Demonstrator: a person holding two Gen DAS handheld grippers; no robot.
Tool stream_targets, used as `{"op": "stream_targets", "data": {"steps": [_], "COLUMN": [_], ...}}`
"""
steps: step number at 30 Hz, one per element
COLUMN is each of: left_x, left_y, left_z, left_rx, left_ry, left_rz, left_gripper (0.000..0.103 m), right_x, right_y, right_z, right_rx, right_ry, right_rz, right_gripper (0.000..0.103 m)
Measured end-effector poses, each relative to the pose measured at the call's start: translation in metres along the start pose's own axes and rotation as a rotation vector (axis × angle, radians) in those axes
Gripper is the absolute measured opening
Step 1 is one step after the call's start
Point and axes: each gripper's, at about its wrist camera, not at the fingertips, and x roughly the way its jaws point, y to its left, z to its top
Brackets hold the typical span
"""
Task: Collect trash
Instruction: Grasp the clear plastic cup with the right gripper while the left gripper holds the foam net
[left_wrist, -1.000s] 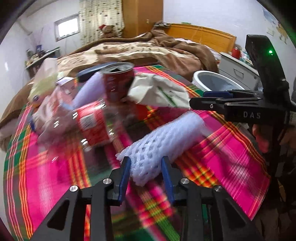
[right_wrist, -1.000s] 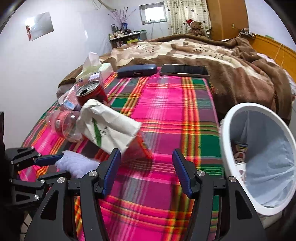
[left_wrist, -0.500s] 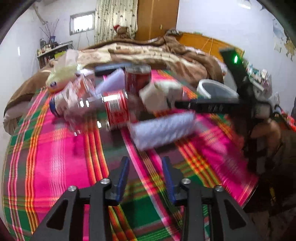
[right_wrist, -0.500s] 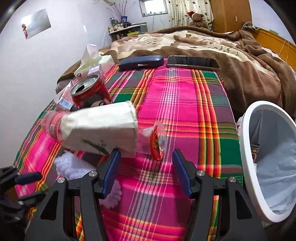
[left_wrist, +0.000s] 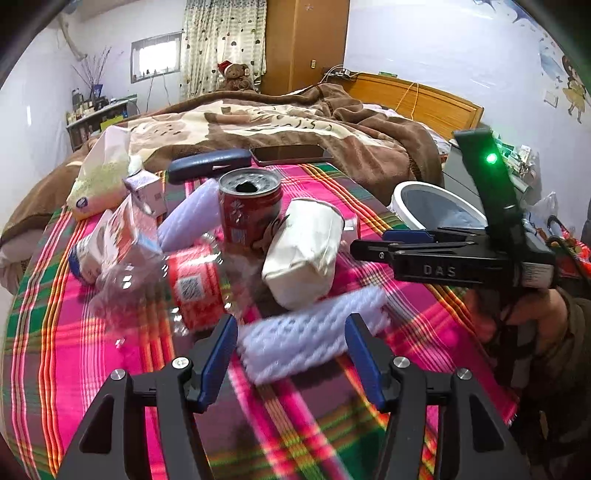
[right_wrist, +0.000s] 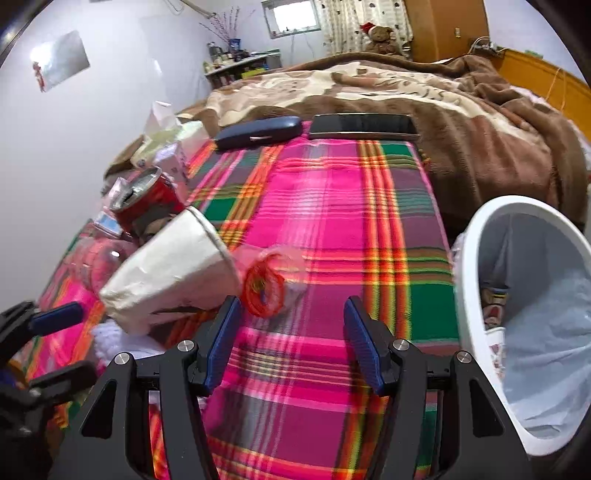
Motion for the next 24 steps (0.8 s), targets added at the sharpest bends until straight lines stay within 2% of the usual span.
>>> {"op": "stream_targets", "data": {"steps": [2,5,8,10,16,22,24], "left_x": [0.008,0.025,0.028,0.035,0.035,0.032,0.032], "left_y": [-0.006,-0.010,-0.011,-0.011,-0.009,-0.009,-0.009], "left_z": [0.001,0.000,-0.002,-0.003,-0.005,-0.010,-0.011], "left_rx": [0.034,0.054,0.067,0.078,0.057,0.050,0.048], "left_ry": [0.011,0.058,0.053,0.084,0.089,0.087,0.087], "left_rz": [0.002,0.004,-0.005,-0.024,-0.042,-0.034,-0.032], "left_gripper": [0.060,0.060,0.060,0.061,0.061,0.060,0.058], "right_x": [-0.001,0.004,0.012,0.016,0.028,0.024,0.021], "right_y": [0.000,0.000,0.003,0.006,0.005,0.010,0.011], "right_z": [0.004,0.009,0.012,0.014,0.020,0.016,0.014], "right_rx": [-0.010,-0.023,-0.059,-0.093,-0.104,-0.118,-0.121], "right_ry": [-0.019,-0.002,0.001,0.010,0.050,0.040,0.036], "right_rz": [-0.001,0.062,0.035,0.037,0.071,0.077,0.084], "right_gripper": [0.060,0.060,0.060,0.060,0.060,0.059,0.050]}}
